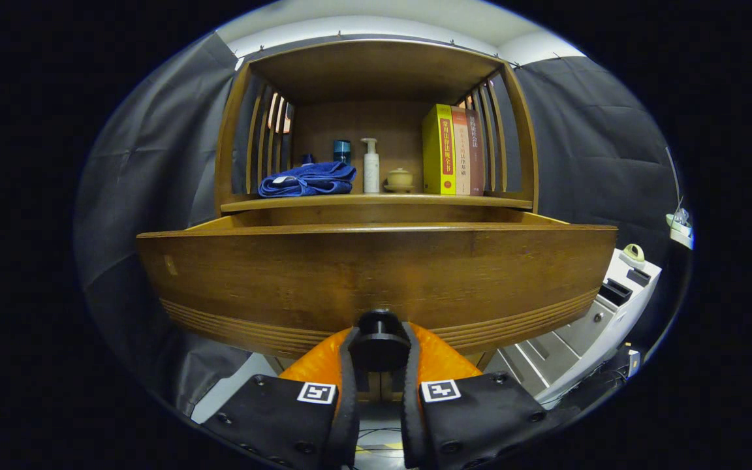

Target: Pull open the drawer, take out the items inside it, and place them on the countertop above the cabinet.

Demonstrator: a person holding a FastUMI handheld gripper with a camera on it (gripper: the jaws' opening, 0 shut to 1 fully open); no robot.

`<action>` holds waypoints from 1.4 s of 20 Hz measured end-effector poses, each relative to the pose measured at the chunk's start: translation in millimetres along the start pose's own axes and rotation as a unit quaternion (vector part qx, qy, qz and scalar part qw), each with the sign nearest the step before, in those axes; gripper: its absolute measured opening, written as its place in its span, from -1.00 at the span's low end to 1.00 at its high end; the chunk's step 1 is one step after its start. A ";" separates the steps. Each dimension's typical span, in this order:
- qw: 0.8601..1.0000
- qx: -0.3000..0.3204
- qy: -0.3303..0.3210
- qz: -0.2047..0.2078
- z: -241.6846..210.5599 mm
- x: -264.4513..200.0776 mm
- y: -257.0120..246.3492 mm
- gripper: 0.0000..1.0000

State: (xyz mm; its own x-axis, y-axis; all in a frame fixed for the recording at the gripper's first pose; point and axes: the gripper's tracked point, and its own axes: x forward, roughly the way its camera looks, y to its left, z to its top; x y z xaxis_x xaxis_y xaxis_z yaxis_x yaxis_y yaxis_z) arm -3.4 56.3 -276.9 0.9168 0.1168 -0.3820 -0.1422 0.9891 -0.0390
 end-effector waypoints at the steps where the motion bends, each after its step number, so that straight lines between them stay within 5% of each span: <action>1: 1.000 0.001 -0.005 0.000 0.3 -2.3 0.6 -0.31; 7: 1.000 -0.009 -0.011 0.002 -1.7 -4.4 0.1 -0.28; 12: 1.000 -0.006 -0.011 -0.001 1.3 -3.9 -2.7 0.04; 19: 0.997 0.009 -0.079 0.003 44.4 -20.4 -2.9 0.92; 28: 0.984 0.038 -0.174 -0.016 167.3 -43.2 -37.0 0.93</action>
State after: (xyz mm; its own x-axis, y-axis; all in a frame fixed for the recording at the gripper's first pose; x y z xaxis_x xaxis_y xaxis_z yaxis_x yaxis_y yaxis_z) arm 24.7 29.7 -104.5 0.9944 0.0967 -0.0427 -0.0955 0.9950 0.0291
